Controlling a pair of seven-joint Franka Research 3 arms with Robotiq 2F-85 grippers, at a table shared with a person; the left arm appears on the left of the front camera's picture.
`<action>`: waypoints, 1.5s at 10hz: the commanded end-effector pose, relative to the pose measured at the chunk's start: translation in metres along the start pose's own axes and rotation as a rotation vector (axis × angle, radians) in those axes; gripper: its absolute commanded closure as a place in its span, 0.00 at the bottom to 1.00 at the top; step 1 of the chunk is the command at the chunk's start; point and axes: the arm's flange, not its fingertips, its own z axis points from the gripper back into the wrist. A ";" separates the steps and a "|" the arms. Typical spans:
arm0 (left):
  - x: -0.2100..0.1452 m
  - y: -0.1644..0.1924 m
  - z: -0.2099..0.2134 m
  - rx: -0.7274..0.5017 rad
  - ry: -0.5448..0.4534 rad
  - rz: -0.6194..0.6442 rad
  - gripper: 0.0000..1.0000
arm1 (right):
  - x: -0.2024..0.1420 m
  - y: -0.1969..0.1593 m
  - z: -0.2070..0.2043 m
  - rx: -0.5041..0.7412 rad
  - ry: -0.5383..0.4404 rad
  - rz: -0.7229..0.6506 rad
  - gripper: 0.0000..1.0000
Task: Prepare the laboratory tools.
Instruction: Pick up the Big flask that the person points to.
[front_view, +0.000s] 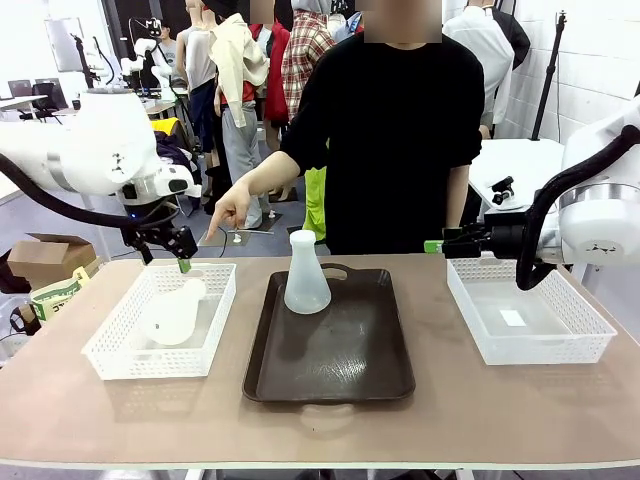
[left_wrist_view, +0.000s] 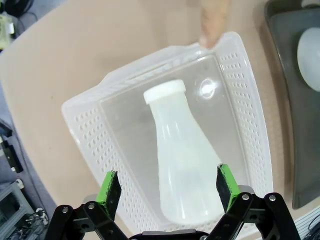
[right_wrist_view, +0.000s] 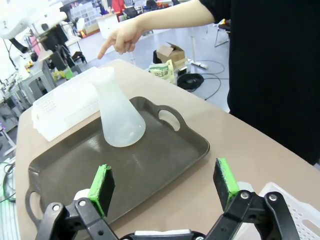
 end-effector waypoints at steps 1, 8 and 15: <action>0.017 0.008 -0.012 -0.051 -0.057 0.082 0.00 | -0.001 0.001 0.000 -0.001 0.002 -0.002 0.00; 0.034 0.006 -0.067 -0.047 0.000 0.152 0.00 | -0.001 0.001 0.000 -0.001 0.002 -0.002 0.00; 0.038 0.003 -0.097 -0.065 0.026 0.176 0.00 | -0.001 0.001 0.000 -0.001 0.002 -0.002 0.00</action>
